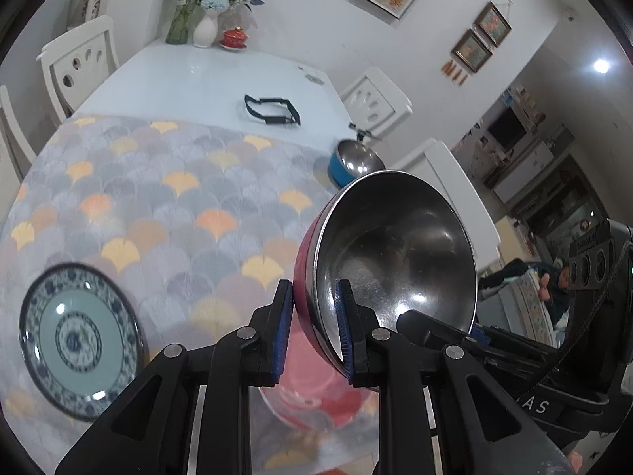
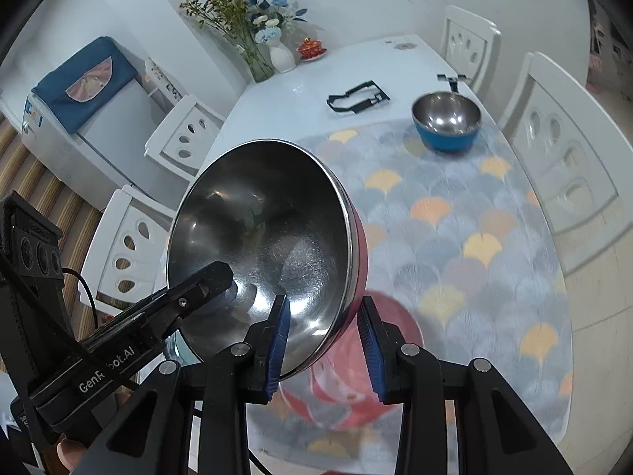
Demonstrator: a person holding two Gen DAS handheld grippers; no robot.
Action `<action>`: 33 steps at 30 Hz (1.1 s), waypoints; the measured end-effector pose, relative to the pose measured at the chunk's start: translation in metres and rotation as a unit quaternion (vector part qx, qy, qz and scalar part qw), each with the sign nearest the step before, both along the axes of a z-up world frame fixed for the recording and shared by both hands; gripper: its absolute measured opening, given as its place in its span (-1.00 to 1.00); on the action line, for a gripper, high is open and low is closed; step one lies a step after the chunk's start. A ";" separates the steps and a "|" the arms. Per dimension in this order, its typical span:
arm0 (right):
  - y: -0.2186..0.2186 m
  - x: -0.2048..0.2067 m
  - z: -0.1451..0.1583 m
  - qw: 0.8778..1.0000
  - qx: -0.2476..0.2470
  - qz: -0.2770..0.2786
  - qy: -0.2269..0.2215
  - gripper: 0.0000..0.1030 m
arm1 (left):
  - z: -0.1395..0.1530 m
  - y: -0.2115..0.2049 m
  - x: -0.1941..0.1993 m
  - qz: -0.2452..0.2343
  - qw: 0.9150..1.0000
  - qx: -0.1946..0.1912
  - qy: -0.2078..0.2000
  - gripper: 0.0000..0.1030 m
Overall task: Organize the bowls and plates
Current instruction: 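Carry the red steel bowl and lower it into the pink bowl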
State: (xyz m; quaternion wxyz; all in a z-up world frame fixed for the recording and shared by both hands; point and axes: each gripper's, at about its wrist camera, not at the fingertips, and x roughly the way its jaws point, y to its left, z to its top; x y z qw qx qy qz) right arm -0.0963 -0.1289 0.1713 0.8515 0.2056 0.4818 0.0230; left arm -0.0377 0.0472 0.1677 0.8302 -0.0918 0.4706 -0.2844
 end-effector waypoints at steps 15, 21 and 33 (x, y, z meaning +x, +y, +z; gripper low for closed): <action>-0.003 -0.039 -0.053 0.996 -0.013 -0.016 0.082 -0.33 | -0.049 -0.013 -0.044 -0.030 0.998 0.026 0.047 -0.65; -0.002 -0.039 -0.071 0.994 -0.014 -0.016 0.111 -0.33 | -0.061 -0.020 -0.044 -0.035 0.997 0.041 0.056 -0.65; -0.003 -0.031 -0.087 0.990 -0.010 -0.013 0.138 -0.33 | -0.076 -0.025 -0.034 -0.029 0.995 0.068 0.065 -0.62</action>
